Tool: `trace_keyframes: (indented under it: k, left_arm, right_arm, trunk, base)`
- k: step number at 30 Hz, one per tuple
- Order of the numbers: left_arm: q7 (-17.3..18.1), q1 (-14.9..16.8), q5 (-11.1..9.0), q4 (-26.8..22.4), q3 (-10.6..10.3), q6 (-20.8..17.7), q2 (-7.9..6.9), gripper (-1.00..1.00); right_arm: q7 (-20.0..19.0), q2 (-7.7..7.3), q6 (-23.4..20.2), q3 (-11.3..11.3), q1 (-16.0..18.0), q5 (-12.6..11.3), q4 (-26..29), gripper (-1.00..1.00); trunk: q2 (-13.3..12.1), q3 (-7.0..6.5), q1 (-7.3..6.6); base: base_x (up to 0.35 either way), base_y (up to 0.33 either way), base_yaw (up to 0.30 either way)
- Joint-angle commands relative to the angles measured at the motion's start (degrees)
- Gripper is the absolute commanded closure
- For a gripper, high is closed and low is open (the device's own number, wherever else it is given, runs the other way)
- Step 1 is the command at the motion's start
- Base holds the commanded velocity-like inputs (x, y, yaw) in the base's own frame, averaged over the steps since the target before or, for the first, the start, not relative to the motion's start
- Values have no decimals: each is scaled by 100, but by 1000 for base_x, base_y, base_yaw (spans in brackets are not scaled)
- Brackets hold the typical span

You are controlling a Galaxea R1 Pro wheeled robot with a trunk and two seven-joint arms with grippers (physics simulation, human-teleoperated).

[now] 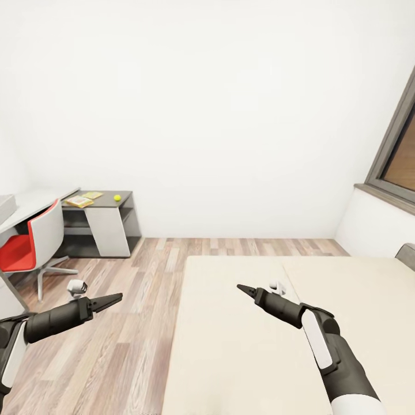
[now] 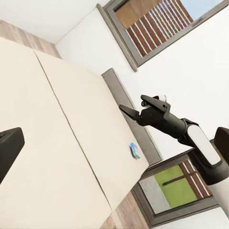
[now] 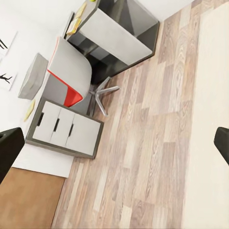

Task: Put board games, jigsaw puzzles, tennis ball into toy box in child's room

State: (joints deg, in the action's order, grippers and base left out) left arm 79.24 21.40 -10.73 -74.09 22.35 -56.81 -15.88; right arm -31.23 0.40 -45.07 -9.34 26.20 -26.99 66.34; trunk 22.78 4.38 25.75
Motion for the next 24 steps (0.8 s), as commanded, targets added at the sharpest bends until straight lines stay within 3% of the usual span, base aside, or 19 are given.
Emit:
trace_keyframes:
  k: [1, 18, 24]
  left_arm:
    - [13, 5, -9, 0, 3, -58, -2, -100]
    - [13, 5, -17, 0, 4, -58, -2, -100]
    - [13, 5, -17, 0, -1, -58, -2, -100]
  right_arm:
    - [-15, 4, -37, -15, 7, -6, 2, -100]
    - [-19, -7, -37, -7, 3, -16, 2, -100]
    - [-20, -5, -37, -6, 5, -16, 2, -100]
  trunk:
    - [14, 23, 3]
    - [14, 181, 3]
    - [14, 198, 3]
  base:
    - [0, 0, 0]
    - [0, -2, 0]
    - [0, -158, 0]
